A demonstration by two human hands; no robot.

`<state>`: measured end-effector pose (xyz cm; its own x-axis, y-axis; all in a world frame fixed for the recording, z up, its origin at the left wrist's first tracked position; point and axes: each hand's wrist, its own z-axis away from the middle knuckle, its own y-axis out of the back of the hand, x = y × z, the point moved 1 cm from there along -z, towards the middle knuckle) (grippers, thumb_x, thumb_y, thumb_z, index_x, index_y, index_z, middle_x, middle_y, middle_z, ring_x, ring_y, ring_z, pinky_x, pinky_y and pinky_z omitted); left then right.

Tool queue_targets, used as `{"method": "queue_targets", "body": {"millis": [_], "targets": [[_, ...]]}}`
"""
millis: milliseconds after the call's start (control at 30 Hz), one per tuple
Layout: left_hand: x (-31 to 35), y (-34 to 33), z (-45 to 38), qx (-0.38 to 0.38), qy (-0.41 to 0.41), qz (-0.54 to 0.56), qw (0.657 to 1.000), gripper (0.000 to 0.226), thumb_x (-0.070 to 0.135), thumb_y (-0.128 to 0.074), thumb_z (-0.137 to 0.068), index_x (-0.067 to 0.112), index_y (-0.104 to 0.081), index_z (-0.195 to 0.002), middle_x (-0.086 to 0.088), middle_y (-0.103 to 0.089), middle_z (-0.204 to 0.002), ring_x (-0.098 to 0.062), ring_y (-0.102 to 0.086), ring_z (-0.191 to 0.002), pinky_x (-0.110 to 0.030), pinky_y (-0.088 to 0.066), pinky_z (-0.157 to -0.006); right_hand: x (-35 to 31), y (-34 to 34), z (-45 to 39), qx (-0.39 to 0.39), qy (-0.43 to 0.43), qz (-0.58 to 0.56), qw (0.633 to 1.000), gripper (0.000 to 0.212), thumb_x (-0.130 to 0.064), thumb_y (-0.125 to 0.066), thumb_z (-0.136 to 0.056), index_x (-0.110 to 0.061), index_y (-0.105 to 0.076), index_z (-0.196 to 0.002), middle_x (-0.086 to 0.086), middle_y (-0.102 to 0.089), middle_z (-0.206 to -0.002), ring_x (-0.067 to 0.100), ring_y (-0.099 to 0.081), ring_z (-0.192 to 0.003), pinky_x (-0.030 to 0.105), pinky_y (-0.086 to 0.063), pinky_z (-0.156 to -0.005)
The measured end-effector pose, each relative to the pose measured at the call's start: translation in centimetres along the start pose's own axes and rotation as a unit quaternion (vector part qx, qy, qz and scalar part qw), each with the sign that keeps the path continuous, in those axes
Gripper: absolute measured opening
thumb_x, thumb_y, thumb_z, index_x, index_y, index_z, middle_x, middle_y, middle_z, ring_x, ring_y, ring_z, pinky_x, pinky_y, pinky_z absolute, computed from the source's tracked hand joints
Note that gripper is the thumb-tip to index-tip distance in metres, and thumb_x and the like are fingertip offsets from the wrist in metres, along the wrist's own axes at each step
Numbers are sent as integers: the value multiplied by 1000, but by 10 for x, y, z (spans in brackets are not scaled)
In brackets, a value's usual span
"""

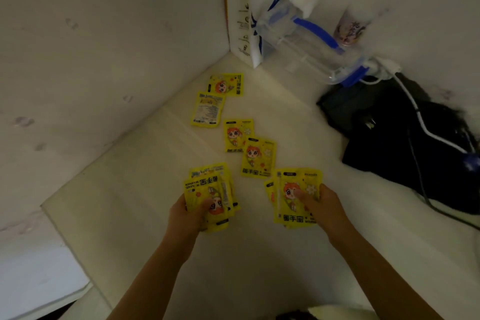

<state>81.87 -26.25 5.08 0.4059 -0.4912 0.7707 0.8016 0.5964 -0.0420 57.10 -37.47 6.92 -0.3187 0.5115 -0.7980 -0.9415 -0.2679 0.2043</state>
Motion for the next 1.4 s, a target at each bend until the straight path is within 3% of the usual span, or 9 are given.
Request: {"method": "queue_targets", "body": {"millis": [167,267,500,667,767,867,1067,1200,1400], "targets": [[-16,22,18,-65,-3,-23,998,21,4,-61,-88,14,-65,-106,-9,-75,-97,-30,-72,-85,-46,-58,-69,30,-13,59,56,-13,-47,997,7,-27,-69,-84,-25,-65,-90,-6,-72,-85,2,-70,-62,20,-52,-53],[-27,36,28,-108,-2,-53,993,20,6,-61,-88,17,-66,-104,-10,-74,-98,-30,-72,-86,-47,-58,-70,51,-28,96,96,-22,-65,993,11,-31,-70,-82,-24,-68,-89,-3,-74,-85,9,-72,-69,28,-57,-59],[-49,49,55,-176,-1,-136,975,22,8,-62,-89,14,-65,-110,-12,-73,-103,-33,-71,-89,-52,-58,-72,92,-51,175,167,-45,-101,980,8,-32,-67,-85,-25,-67,-80,-3,-73,-80,10,-70,-69,24,-52,-58],[-65,32,82,-242,-21,-203,949,21,7,-61,-89,11,-66,-109,-13,-73,-98,-30,-73,-81,-45,-59,-61,125,-39,225,218,-60,-153,962,20,-34,-69,-83,-19,-70,-97,2,-76,-90,15,-74,-77,28,-59,-63],[-79,18,98,-274,-21,-230,934,21,7,-62,-88,10,-66,-109,-14,-73,-100,-30,-72,-84,-45,-59,-64,141,-31,256,259,-58,-179,947,14,-29,-69,-84,-19,-70,-94,-1,-75,-86,6,-72,-69,14,-52,-53],[-99,1,117,-304,-15,-254,918,20,7,-62,-88,10,-67,-108,-16,-73,-101,-33,-71,-88,-51,-59,-73,163,-23,290,298,-70,-195,932,5,-28,-69,-84,-24,-67,-84,-7,-73,-81,1,-69,-65,15,-50,-55],[-150,-29,169,-369,-21,-320,873,16,14,-66,-87,17,-69,-102,-6,-75,-98,-27,-71,-92,-51,-55,-86,223,-11,366,361,-87,-291,882,6,-17,-66,-86,-21,-63,-82,-5,-69,-76,-3,-66,-52,10,-47,-43],[-195,-40,217,-398,-10,-355,846,15,19,-68,-85,21,-69,-100,-2,-75,-97,-24,-71,-94,-49,-55,-87,270,1,421,392,-102,-324,855,7,-18,-67,-86,-22,-63,-82,-3,-70,-78,0,-67,-55,12,-49,-45],[-278,-45,306,-424,8,-388,818,8,14,-67,-86,19,-69,-91,2,-75,-86,-20,-71,-85,-37,-57,-77,350,28,508,444,-140,-359,809,7,-24,-67,-86,-24,-61,-83,-4,-70,-80,7,-67,-68,15,-49,-50]]}}
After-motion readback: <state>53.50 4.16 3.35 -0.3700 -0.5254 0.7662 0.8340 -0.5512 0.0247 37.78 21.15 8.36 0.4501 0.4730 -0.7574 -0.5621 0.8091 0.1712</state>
